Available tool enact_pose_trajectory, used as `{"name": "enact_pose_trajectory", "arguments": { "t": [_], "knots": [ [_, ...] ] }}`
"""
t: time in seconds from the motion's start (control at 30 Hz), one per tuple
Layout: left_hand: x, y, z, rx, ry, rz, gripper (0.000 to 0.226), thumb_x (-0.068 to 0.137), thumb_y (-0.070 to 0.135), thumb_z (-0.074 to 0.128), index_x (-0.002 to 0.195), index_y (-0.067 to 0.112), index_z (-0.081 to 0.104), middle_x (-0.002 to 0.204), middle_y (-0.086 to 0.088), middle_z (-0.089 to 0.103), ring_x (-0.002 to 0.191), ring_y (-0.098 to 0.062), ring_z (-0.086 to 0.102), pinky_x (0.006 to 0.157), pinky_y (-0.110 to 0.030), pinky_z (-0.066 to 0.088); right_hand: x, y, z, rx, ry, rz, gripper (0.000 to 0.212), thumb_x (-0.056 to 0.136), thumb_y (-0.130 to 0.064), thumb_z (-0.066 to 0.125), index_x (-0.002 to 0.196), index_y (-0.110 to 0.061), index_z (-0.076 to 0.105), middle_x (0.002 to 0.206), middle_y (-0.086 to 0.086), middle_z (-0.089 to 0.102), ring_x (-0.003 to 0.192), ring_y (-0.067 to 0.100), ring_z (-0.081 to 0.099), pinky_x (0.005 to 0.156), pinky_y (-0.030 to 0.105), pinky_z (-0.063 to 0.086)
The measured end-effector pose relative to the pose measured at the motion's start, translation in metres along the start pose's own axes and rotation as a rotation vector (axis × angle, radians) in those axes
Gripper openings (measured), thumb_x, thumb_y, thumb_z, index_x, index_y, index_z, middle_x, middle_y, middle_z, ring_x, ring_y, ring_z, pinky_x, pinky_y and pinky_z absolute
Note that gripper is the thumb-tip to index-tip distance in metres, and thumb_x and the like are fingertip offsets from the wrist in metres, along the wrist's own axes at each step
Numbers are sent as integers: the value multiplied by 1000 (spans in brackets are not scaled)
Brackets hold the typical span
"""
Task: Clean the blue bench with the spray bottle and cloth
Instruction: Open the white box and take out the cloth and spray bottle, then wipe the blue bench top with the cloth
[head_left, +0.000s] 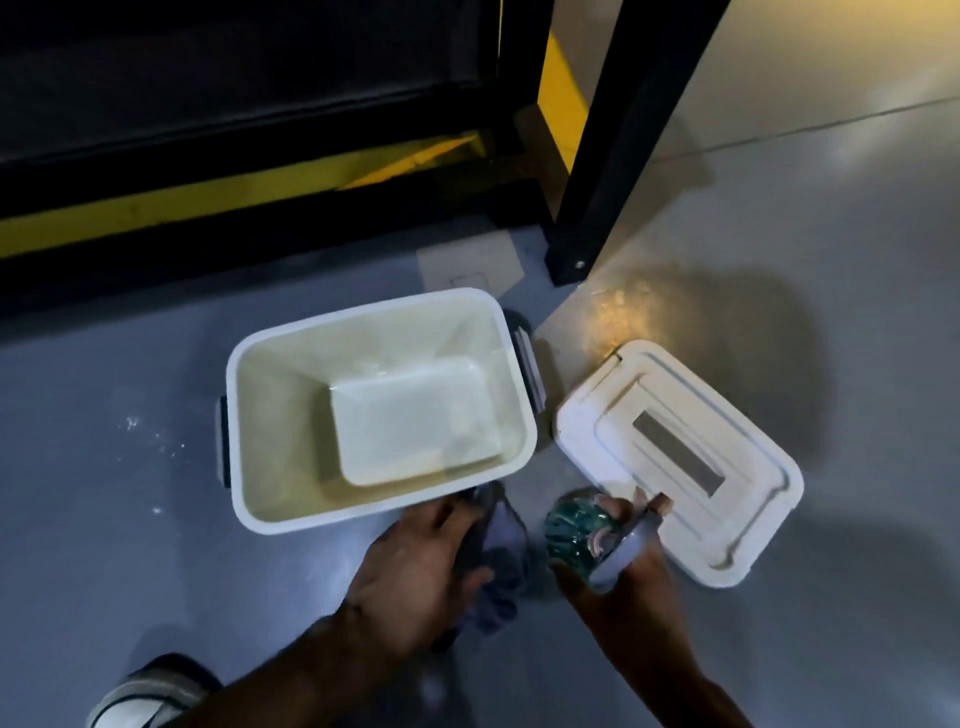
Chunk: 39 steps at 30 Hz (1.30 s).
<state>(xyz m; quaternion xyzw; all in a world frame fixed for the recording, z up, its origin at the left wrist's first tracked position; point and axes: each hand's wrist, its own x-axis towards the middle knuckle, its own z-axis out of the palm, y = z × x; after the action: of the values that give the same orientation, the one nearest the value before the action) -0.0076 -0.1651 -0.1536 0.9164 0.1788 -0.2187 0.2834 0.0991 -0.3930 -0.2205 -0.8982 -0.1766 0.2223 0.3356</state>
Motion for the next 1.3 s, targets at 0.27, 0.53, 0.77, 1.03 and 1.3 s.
{"name": "enact_pose_trajectory", "arguments": {
  "t": [0.27,0.53,0.77,1.03,1.3],
  "knots": [
    [28,80,-62,-162,245,290,9,96,28,65,100,21,69,97,1,71,87,-17,66,81,-34,52,2,-6,-13,37,-34,-64,80,73,-42,82,141,-9,54,137,4,59,127,19,56,109,37,48],
    [135,152,-73,-51,144,211,36,97,32,66,129,16,64,125,-8,67,113,-24,65,102,-32,50,-25,48,-64,47,390,125,43,84,-3,77,124,-10,64,119,12,62,104,32,65,86,41,55],
    [183,155,-19,17,-8,-46,55,96,34,64,141,8,45,139,-17,50,126,-39,57,99,-42,50,-1,75,-98,520,468,726,23,82,-19,66,99,-2,66,87,11,64,76,25,58,66,36,50],
    [185,136,-1,-94,132,-111,52,94,29,67,138,9,50,135,-16,57,124,-35,57,101,-44,55,20,62,-92,570,473,756,17,94,-1,56,89,-8,70,74,7,62,63,19,52,54,27,39],
    [176,155,-29,-175,171,-90,52,93,34,65,136,8,49,138,-16,43,130,-37,47,100,-44,49,32,45,-125,569,661,727,15,86,1,60,91,0,74,77,14,64,59,17,52,46,16,42]
  ]
}}
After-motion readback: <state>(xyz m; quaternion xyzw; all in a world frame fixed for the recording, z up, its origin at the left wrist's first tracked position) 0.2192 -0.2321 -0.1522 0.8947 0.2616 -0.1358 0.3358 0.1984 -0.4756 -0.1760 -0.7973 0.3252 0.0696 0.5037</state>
